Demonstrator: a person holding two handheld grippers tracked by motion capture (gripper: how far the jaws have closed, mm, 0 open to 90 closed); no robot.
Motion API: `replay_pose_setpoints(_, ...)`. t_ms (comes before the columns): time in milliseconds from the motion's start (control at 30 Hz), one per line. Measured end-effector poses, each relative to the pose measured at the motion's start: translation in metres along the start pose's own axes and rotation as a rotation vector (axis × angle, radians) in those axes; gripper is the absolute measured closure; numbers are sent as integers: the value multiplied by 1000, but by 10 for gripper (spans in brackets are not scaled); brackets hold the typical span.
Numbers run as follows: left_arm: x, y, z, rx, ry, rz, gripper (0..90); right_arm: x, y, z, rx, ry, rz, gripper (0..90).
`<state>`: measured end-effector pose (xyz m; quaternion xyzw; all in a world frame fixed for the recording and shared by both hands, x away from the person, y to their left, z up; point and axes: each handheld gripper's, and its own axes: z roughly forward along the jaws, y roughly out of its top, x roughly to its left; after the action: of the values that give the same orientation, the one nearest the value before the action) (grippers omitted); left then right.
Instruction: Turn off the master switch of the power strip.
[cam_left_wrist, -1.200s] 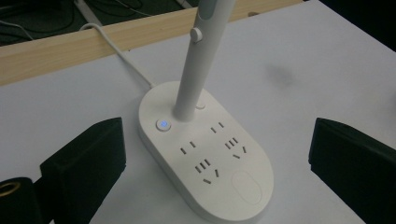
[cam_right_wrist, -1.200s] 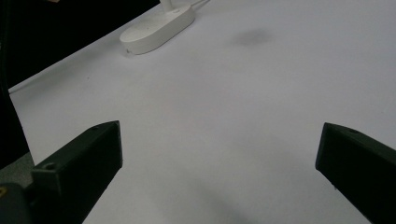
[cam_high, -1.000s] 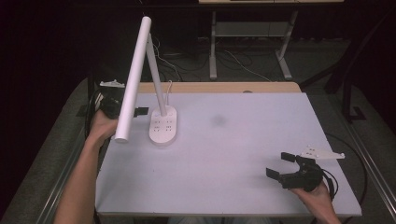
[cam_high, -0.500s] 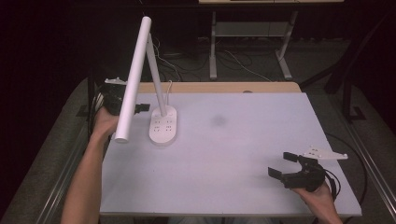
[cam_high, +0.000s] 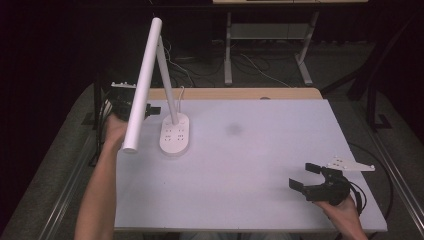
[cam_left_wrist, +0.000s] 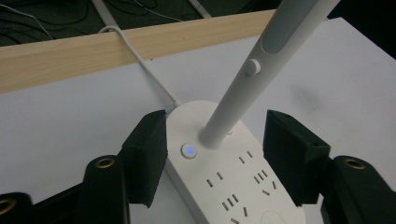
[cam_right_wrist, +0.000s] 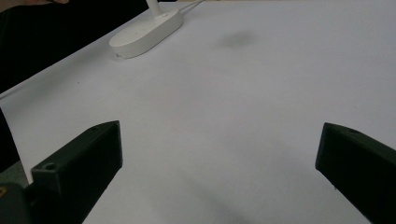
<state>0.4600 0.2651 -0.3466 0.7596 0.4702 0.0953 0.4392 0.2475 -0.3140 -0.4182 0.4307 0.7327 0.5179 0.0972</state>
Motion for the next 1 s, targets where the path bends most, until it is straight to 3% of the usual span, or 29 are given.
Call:
replay_pose_setpoints(167,3,-1,4,-6,3,-15,523,0,0,0,2,0,1,1)
replay_pose_setpoints(333,3,-2,9,15,-2,-25,578,0,1,-1,2,1,-5,1)
replay_pose_setpoints(400,3,-2,10,17,0,-23,664,0,1,-1,3,-1,-8,1)
replay_pose_setpoints(533,1,-3,15,37,-6,-16,756,0,1,-1,3,0,-6,1)
replay_pose_setpoints(567,1,-3,16,40,-13,-15,839,0,0,0,5,4,-6,1)
replay_pose_setpoints(667,0,-4,18,30,-23,-15,897,1,0,1,9,6,-9,1)
replay_pose_setpoints(1000,-2,-8,34,77,-26,4,899,2,0,1,11,8,-12,1)
